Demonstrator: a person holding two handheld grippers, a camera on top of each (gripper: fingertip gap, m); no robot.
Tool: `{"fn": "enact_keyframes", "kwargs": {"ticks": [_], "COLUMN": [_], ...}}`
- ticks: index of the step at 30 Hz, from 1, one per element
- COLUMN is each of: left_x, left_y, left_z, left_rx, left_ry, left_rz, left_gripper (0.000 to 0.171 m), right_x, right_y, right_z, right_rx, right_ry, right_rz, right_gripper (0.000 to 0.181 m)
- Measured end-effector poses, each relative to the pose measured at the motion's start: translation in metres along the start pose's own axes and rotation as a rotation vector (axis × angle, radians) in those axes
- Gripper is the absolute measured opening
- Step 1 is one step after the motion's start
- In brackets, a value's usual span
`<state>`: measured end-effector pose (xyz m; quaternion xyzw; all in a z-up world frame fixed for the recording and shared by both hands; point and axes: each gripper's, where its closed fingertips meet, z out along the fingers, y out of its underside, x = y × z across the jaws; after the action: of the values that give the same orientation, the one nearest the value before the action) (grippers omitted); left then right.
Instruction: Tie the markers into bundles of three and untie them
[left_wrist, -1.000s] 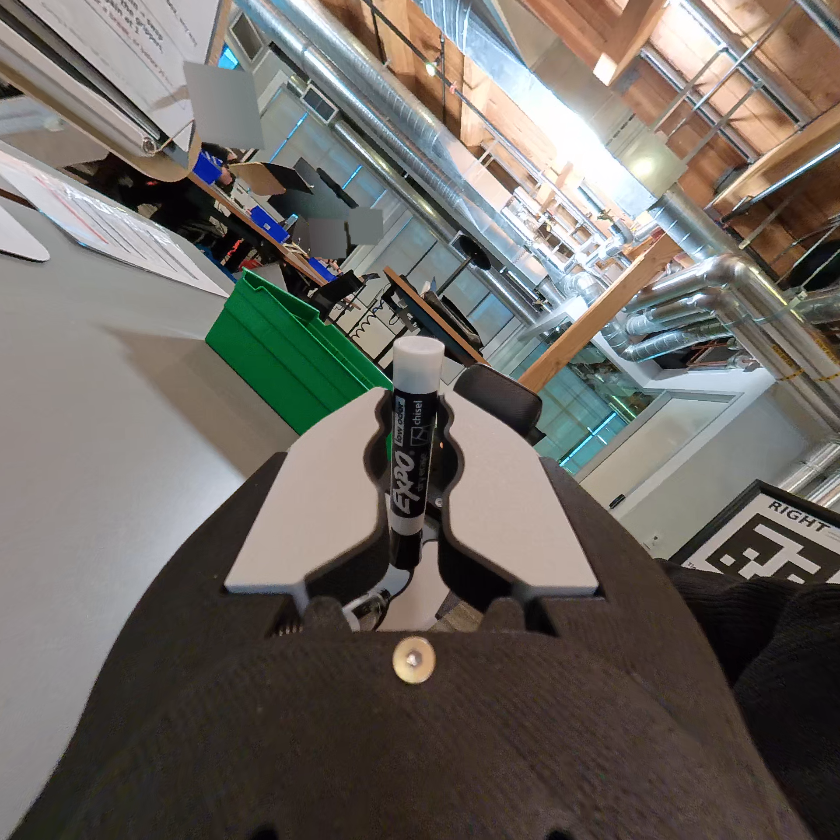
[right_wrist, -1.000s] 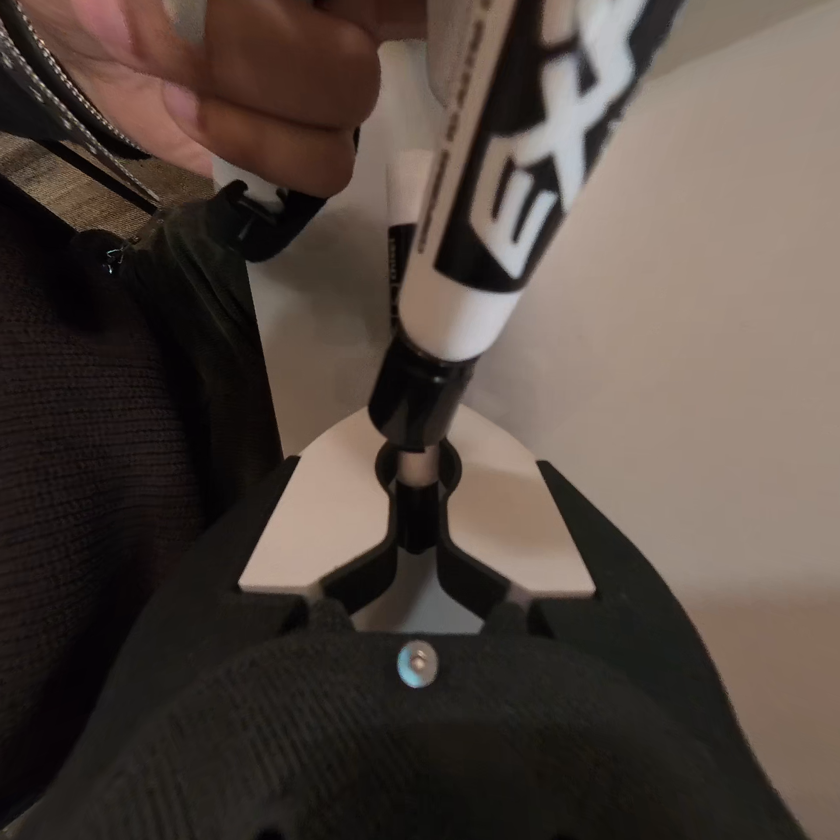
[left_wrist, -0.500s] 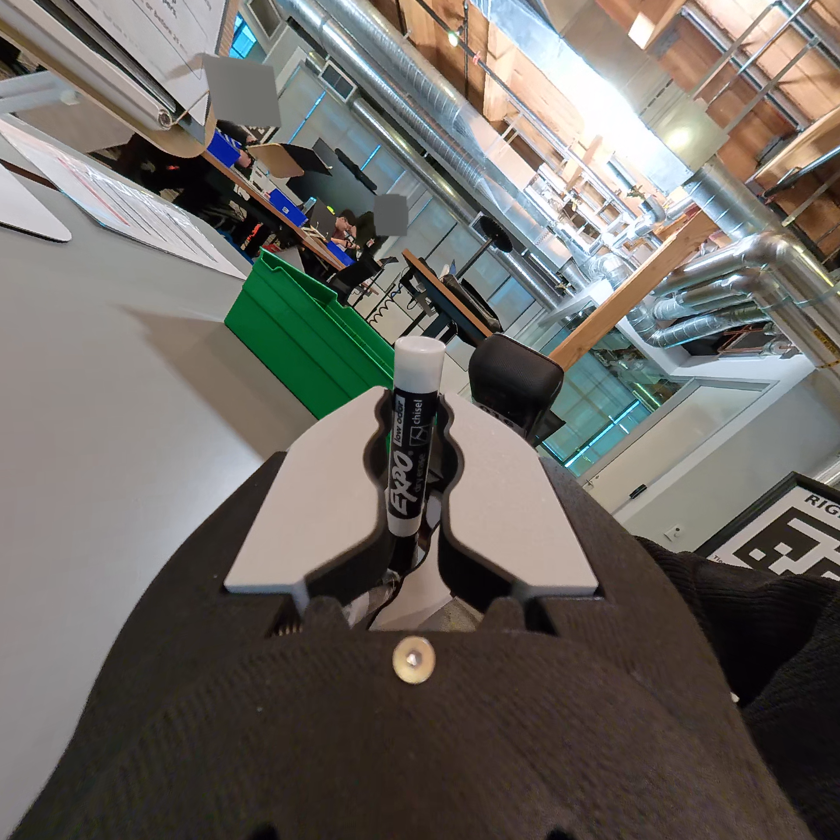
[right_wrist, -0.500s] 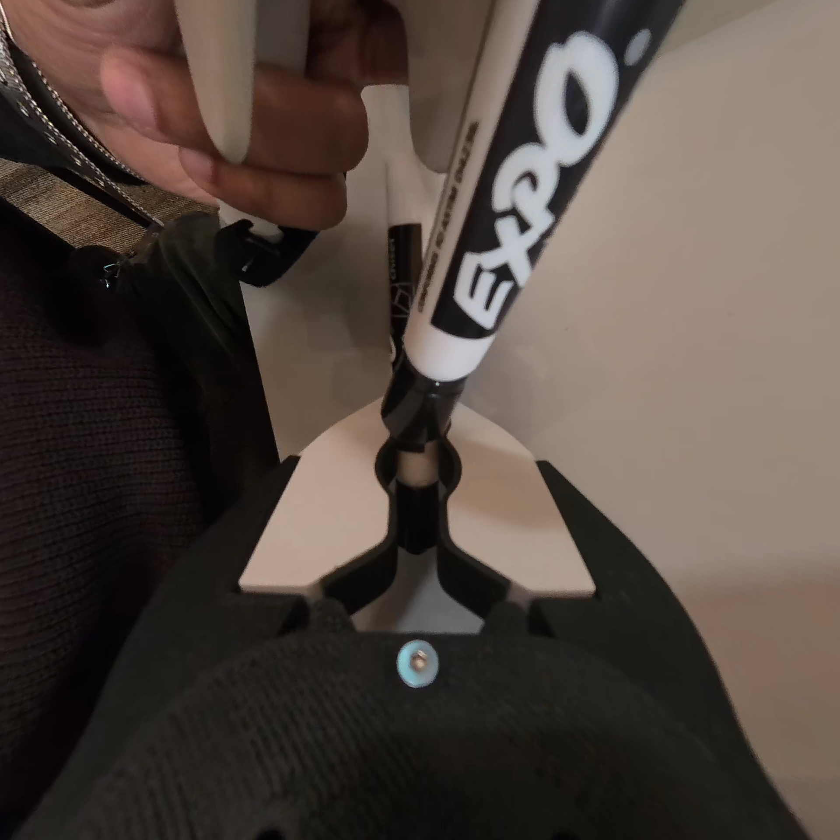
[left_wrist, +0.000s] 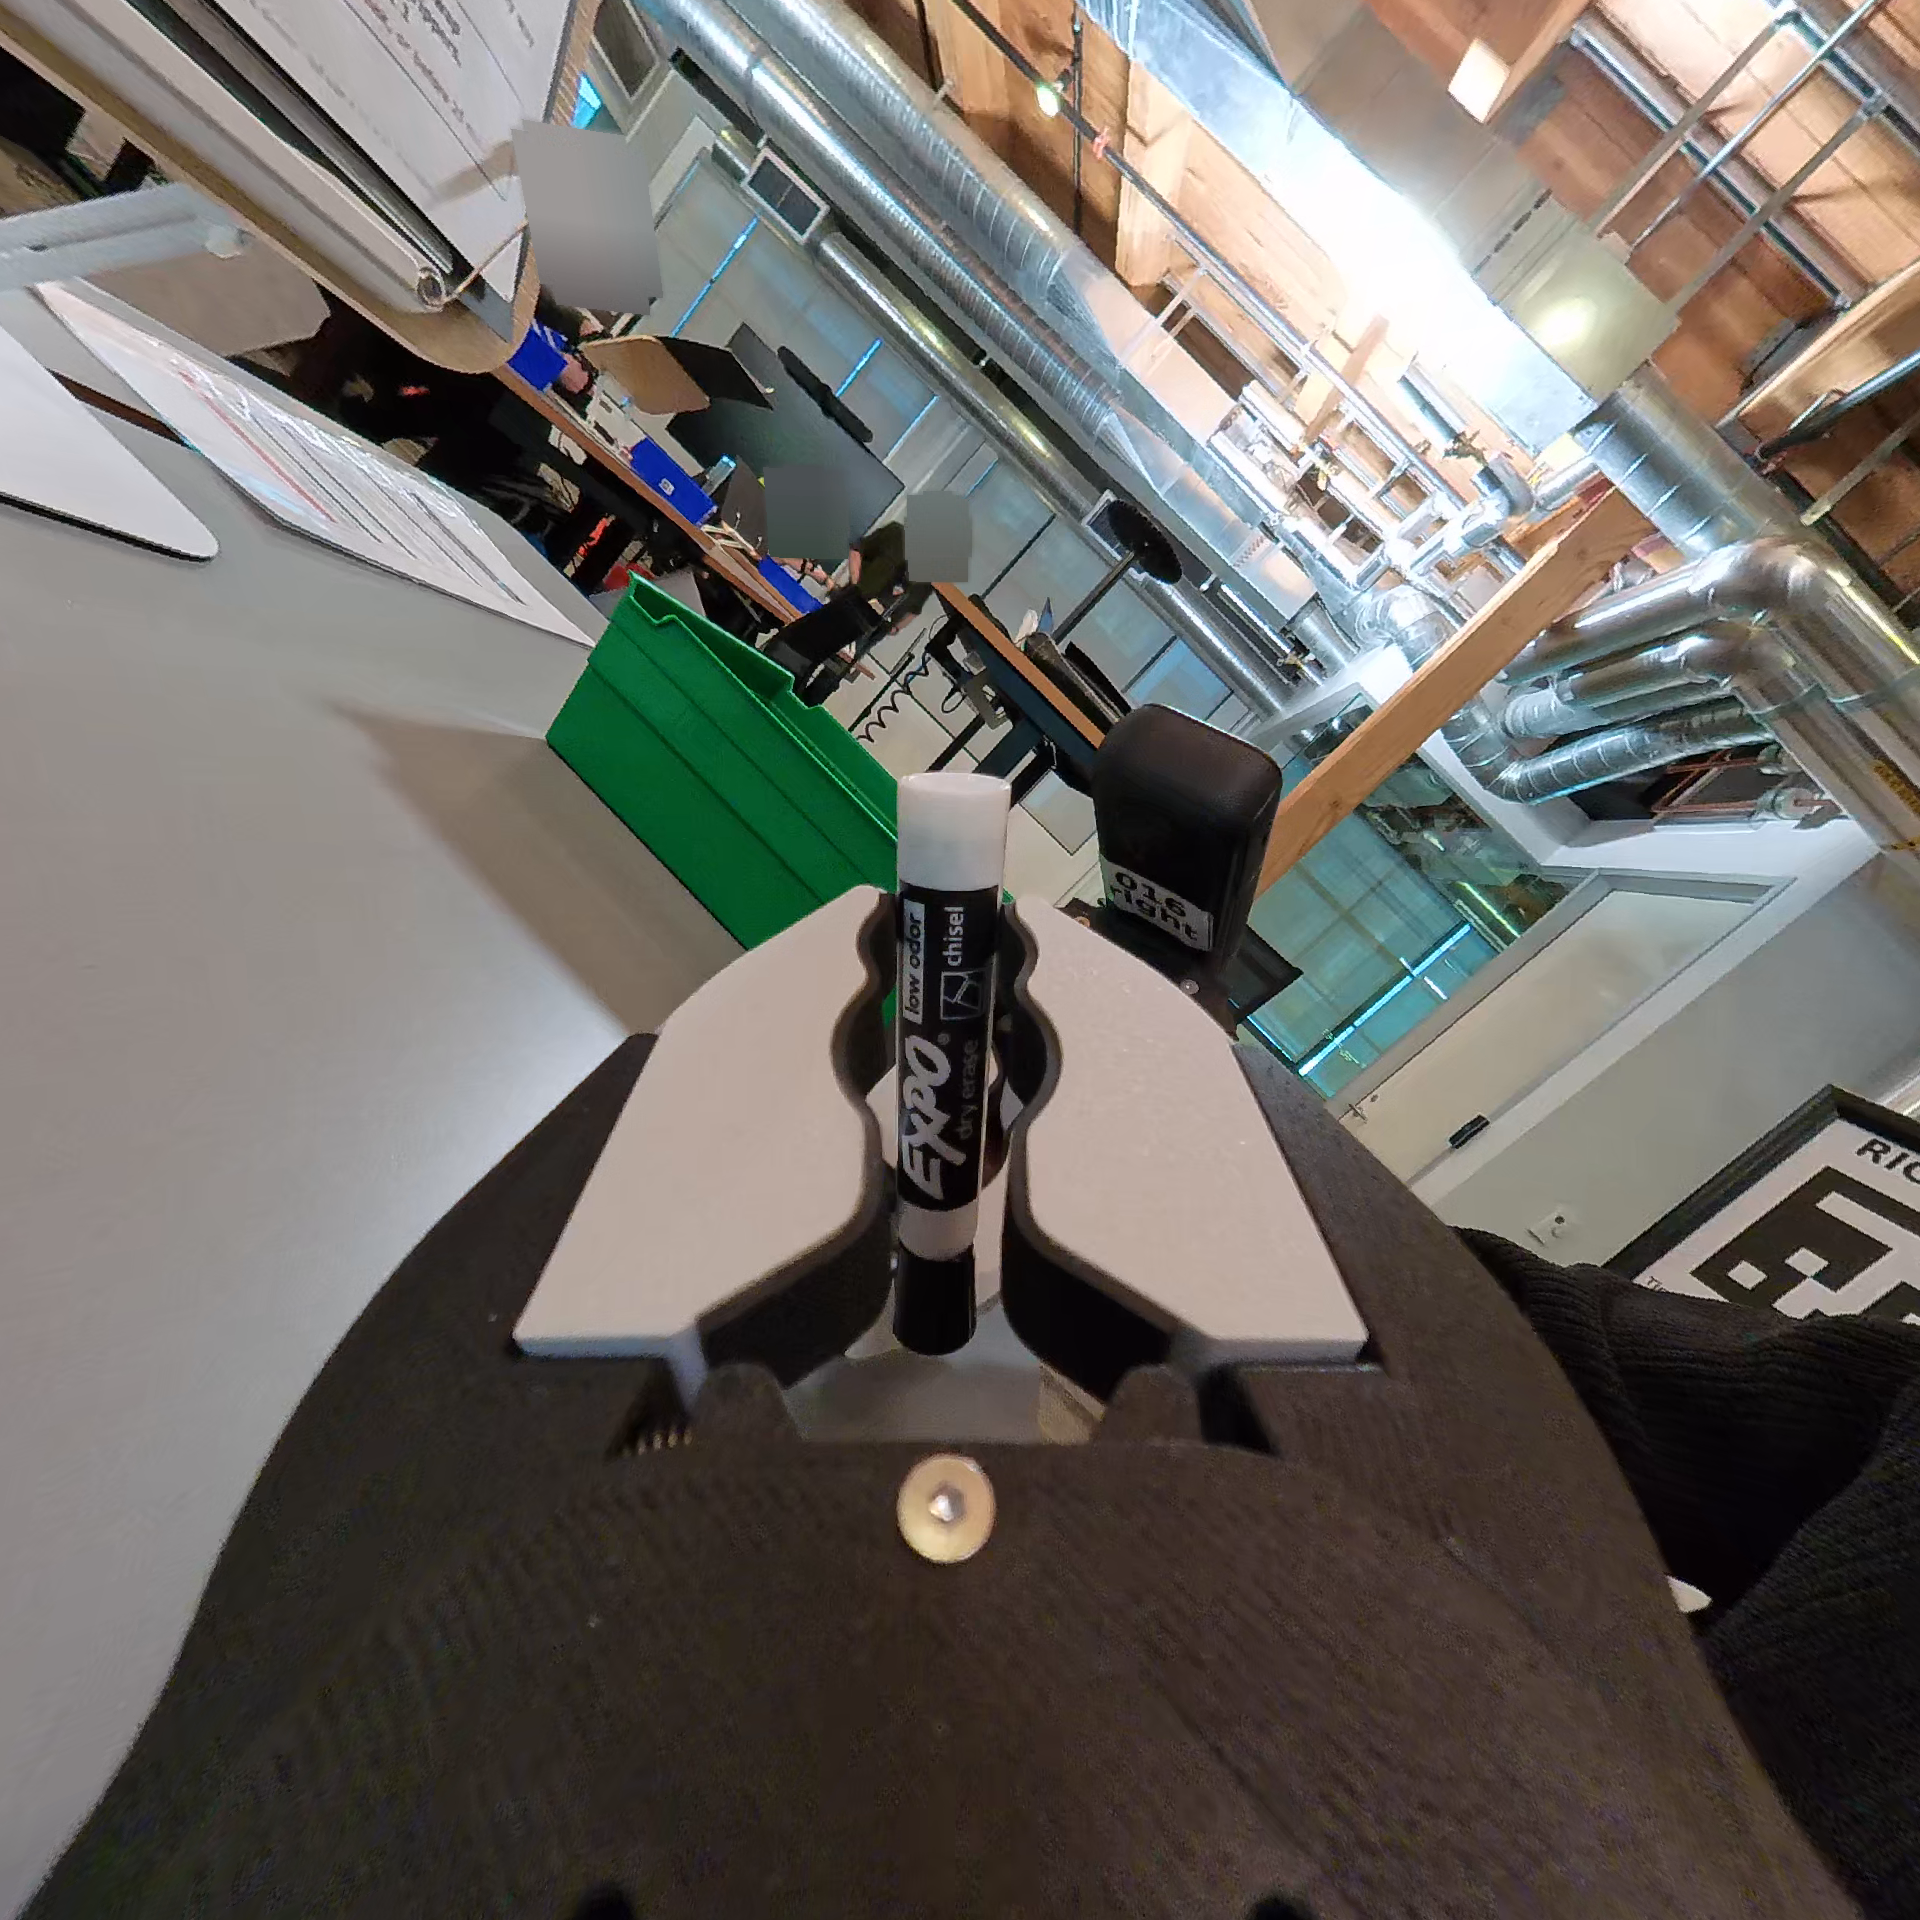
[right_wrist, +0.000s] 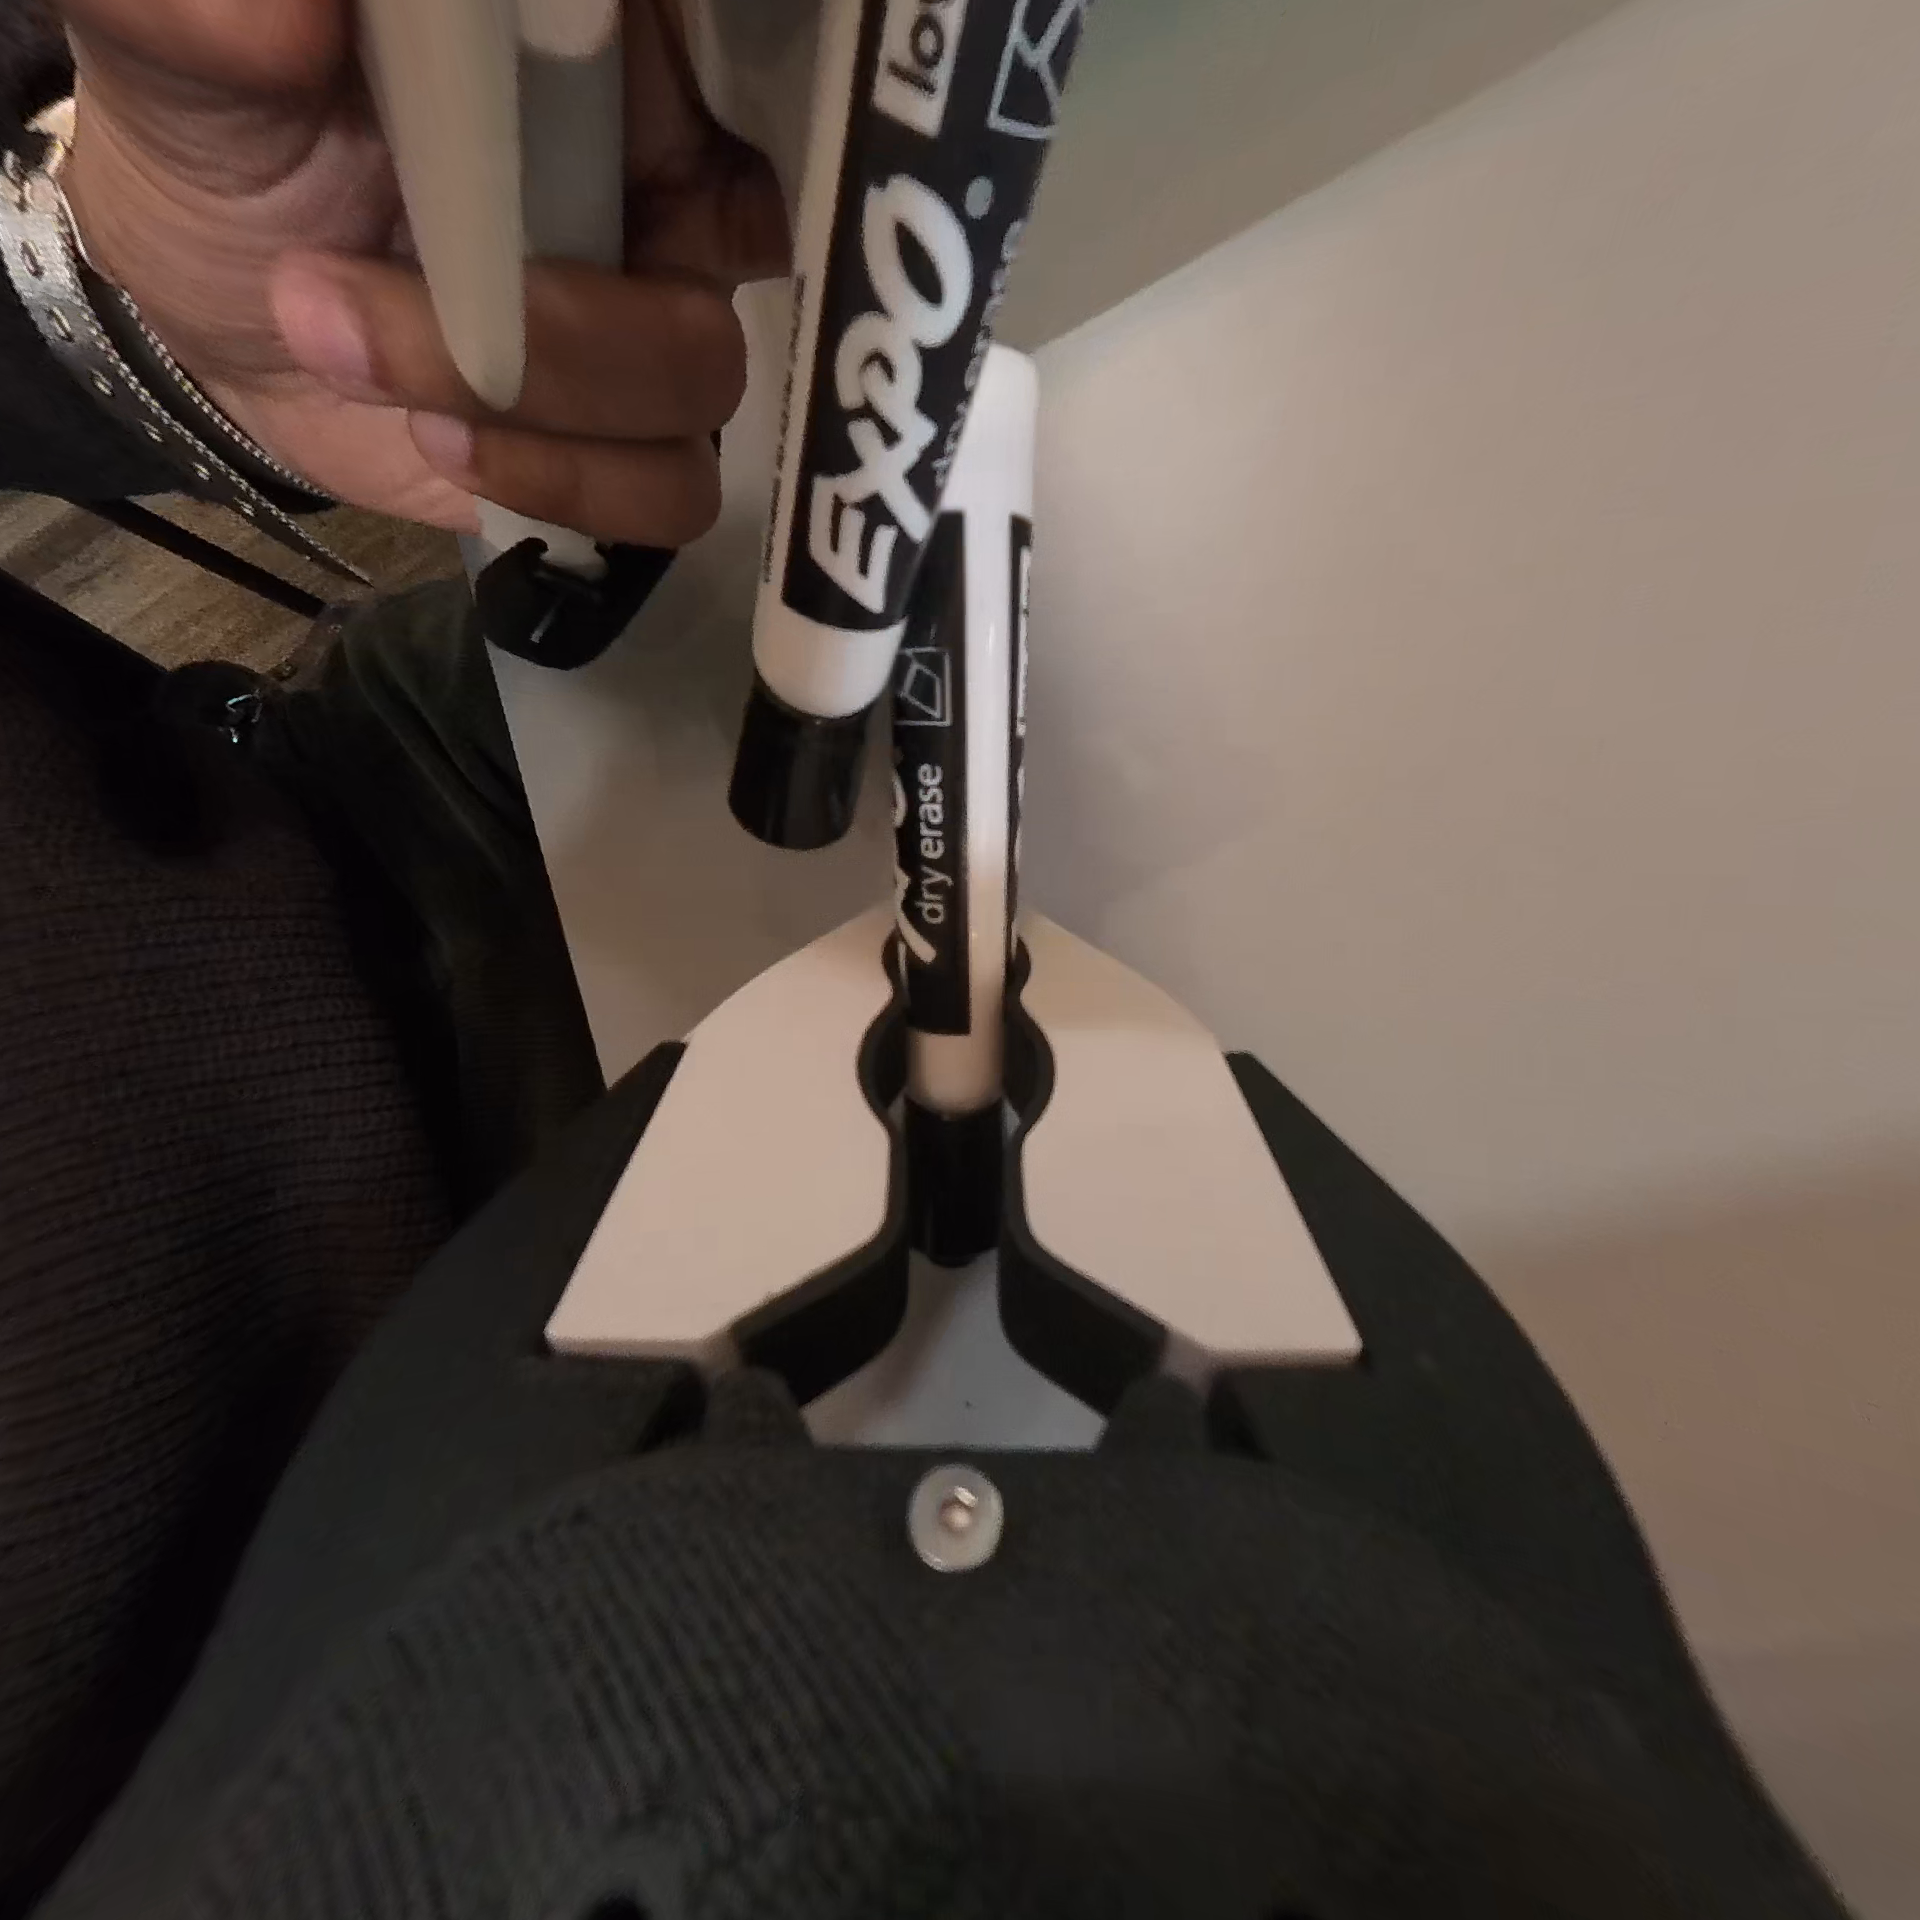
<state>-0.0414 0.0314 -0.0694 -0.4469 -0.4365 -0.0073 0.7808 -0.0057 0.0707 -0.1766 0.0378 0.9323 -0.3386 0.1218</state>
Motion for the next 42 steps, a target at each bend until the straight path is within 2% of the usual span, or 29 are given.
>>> {"fn": "enact_keyframes", "kwargs": {"ticks": [7,11,20,29,35,42], "left_x": [-0.001,0.005,0.039,0.027,0.014,0.013], "left_y": [-0.003,-0.014,-0.017,-0.012,-0.010,-0.010], "left_z": [-0.001,-0.003,0.007,0.014,0.009,0.009], "left_rx": [0.007,0.057,0.059,0.136,0.173,0.179], "left_ry": [-0.005,0.023,0.077,-0.049,-0.153,-0.178], "left_rz": [0.002,-0.060,-0.040,-0.129,-0.085,-0.049], "left_gripper": [0.019,0.019,0.019,0.019,0.019,0.019], "right_x": [0.004,0.007,-0.020,-0.026,-0.024,-0.011], "right_y": [0.005,0.012,0.005,0.000,-0.003,-0.006], "right_z": [0.002,0.007,0.017,0.022,0.020,0.018], "right_rx": [-0.027,-0.062,-0.041,-0.019,-0.003,0.032], "right_ry": [0.018,0.042,-0.056,-0.057,-0.032,0.025], "right_rz": [0.002,-0.008,-0.011,-0.009,0.008,0.056], "right_gripper": [0.014,0.014,0.014,0.014,0.014,0.014]}}
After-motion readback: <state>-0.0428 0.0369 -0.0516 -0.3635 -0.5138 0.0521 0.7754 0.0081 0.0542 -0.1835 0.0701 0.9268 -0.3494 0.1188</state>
